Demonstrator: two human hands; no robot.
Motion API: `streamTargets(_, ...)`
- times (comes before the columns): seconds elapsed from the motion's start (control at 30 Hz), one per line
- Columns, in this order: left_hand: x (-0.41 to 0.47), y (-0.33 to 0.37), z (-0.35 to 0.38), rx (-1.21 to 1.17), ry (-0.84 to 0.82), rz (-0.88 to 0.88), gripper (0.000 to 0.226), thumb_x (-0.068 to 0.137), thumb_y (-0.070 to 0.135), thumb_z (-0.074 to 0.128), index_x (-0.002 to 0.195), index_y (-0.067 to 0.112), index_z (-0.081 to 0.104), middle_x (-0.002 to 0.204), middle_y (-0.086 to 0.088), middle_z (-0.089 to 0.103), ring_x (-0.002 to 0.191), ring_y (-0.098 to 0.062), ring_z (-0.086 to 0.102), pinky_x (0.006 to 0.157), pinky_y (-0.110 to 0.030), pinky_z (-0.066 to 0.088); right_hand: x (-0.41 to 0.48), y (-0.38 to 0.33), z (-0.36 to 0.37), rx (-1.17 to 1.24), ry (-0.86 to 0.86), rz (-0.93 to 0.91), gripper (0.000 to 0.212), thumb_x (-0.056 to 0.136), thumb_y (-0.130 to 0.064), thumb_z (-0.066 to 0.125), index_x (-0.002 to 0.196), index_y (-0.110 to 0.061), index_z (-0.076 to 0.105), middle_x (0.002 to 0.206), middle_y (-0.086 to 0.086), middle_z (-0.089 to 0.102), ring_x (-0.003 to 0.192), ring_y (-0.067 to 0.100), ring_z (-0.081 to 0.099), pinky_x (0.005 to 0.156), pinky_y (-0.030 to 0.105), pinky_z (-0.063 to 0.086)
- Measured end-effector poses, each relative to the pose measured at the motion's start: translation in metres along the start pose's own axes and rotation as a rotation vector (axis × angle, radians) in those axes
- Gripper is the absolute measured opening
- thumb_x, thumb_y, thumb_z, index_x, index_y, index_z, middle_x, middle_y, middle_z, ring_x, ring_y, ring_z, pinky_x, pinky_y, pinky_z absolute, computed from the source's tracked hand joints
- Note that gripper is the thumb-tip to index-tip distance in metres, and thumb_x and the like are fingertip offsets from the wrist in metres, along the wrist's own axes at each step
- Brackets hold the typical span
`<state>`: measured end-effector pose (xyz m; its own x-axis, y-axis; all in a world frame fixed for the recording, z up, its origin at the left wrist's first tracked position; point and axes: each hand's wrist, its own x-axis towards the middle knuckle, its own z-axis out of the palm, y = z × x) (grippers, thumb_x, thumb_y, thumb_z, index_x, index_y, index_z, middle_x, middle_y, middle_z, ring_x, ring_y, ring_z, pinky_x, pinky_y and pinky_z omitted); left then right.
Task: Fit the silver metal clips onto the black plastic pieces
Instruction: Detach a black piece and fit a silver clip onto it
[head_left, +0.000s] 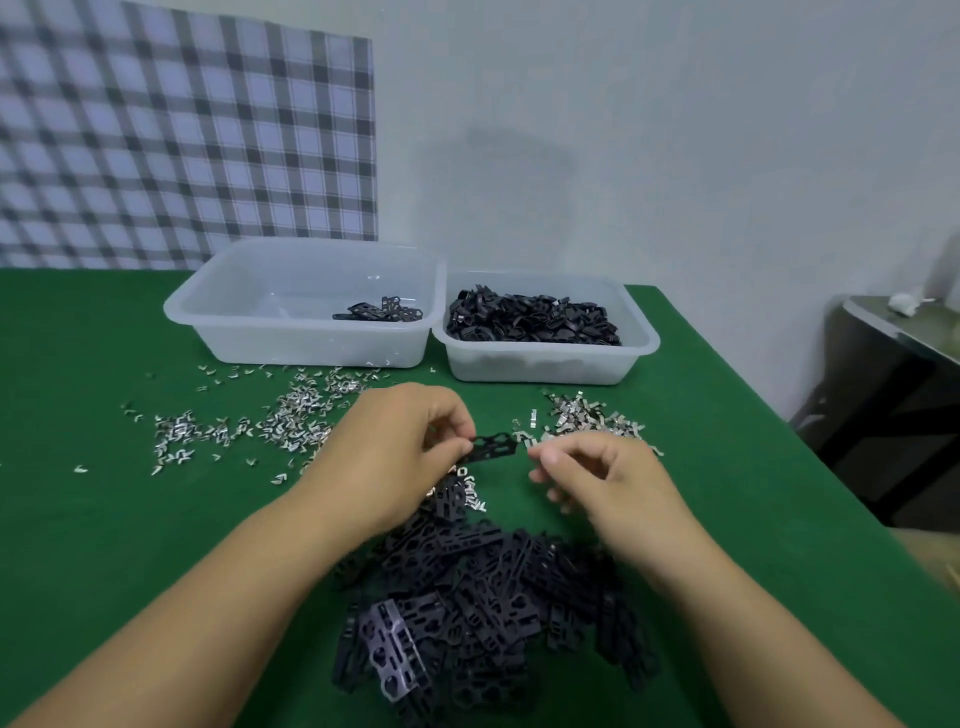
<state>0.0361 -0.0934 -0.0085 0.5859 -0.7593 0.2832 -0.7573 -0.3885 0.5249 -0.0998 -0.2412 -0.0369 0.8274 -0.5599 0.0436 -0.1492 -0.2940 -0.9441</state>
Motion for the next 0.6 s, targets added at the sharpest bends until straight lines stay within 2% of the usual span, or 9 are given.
streamTargets(0.07, 0.004, -0.001, 0.009, 0.09, 0.133, 0.218, 0.01, 0.082, 0.017, 0.07, 0.079, 0.026, 0.068, 0.078, 0.011, 0.065, 0.072, -0.01, 0.061, 0.068, -0.033, 0.053, 0.01, -0.004, 0.002, 0.185, -0.045, 0.027, 0.021, 0.093, -0.022, 0.052, 0.091, -0.01, 0.069, 0.075, 0.007, 0.072, 0.06, 0.011, 0.06, 0.057, 0.02, 0.05)
streamTargets(0.13, 0.008, -0.004, 0.018, 0.169, 0.249, 0.437, 0.006, 0.082, 0.01, 0.07, 0.082, 0.015, 0.071, 0.078, 0.001, 0.067, 0.067, -0.019, 0.062, 0.059, -0.033, 0.053, 0.02, -0.007, 0.004, 0.307, -0.036, 0.042, 0.02, 0.092, -0.02, 0.054, 0.091, -0.006, 0.068, 0.073, 0.011, 0.071, 0.059, 0.014, 0.061, 0.057, 0.023, 0.052)
streamTargets(0.2, 0.013, -0.009, 0.027, 0.197, 0.333, 0.545, 0.005, 0.082, 0.012, 0.067, 0.082, 0.011, 0.072, 0.078, -0.002, 0.068, 0.064, -0.022, 0.063, 0.055, -0.032, 0.053, 0.029, -0.007, 0.004, 0.348, 0.02, 0.037, 0.01, 0.088, -0.01, 0.06, 0.087, -0.007, 0.069, 0.069, 0.009, 0.07, 0.058, 0.015, 0.06, 0.058, 0.023, 0.052)
streamTargets(0.23, 0.016, -0.011, 0.031, 0.165, 0.34, 0.53, 0.007, 0.082, 0.015, 0.067, 0.083, 0.012, 0.073, 0.08, -0.001, 0.068, 0.067, -0.02, 0.063, 0.057, -0.031, 0.053, 0.034, -0.007, 0.003, 0.361, 0.048, 0.033, 0.009, 0.086, -0.006, 0.062, 0.087, -0.008, 0.07, 0.067, 0.008, 0.07, 0.058, 0.015, 0.06, 0.059, 0.023, 0.052)
streamTargets(0.27, 0.019, -0.011, 0.033, 0.096, 0.338, 0.459, 0.008, 0.083, 0.019, 0.067, 0.086, 0.014, 0.073, 0.084, 0.002, 0.068, 0.071, -0.015, 0.064, 0.062, -0.03, 0.054, 0.038, -0.007, 0.002, 0.364, 0.069, 0.023, 0.01, 0.085, -0.003, 0.063, 0.088, -0.009, 0.07, 0.067, 0.008, 0.07, 0.059, 0.015, 0.061, 0.061, 0.023, 0.052)
streamTargets(0.37, 0.031, -0.01, 0.034, -0.312, 0.278, 0.053, 0.02, 0.083, 0.032, 0.068, 0.103, 0.03, 0.067, 0.094, 0.015, 0.066, 0.079, -0.001, 0.065, 0.071, -0.016, 0.053, 0.05, -0.009, -0.007, 0.277, 0.108, -0.052, 0.017, 0.083, -0.002, 0.064, 0.097, -0.013, 0.068, 0.074, 0.007, 0.072, 0.064, 0.014, 0.065, 0.064, 0.021, 0.053)
streamTargets(0.43, 0.04, -0.009, 0.037, -0.693, 0.165, -0.173, 0.025, 0.081, 0.028, 0.07, 0.105, 0.029, 0.066, 0.09, 0.007, 0.07, 0.075, -0.007, 0.07, 0.068, -0.022, 0.057, 0.056, -0.01, -0.01, 0.201, 0.113, -0.104, 0.018, 0.082, -0.005, 0.066, 0.097, -0.015, 0.068, 0.075, 0.005, 0.073, 0.065, 0.013, 0.067, 0.064, 0.018, 0.053)
streamTargets(0.5, 0.046, -0.008, 0.042, -0.952, 0.094, -0.287, 0.022, 0.081, 0.017, 0.07, 0.103, 0.02, 0.068, 0.083, -0.004, 0.073, 0.073, -0.016, 0.073, 0.063, -0.022, 0.058, 0.061, -0.008, -0.008, 0.156, 0.11, -0.149, 0.015, 0.08, -0.006, 0.068, 0.092, -0.016, 0.069, 0.075, 0.002, 0.073, 0.064, 0.01, 0.068, 0.063, 0.015, 0.051)
streamTargets(0.6, 0.048, -0.009, 0.052, -1.042, 0.109, -0.345, 0.012, 0.082, 0.004, 0.069, 0.091, 0.012, 0.071, 0.073, -0.01, 0.074, 0.069, -0.019, 0.074, 0.058, -0.017, 0.055, 0.068, -0.002, -0.004, 0.155, 0.104, -0.187, 0.017, 0.081, -0.007, 0.068, 0.089, -0.021, 0.071, 0.077, -0.003, 0.073, 0.065, 0.007, 0.067, 0.063, 0.014, 0.05)
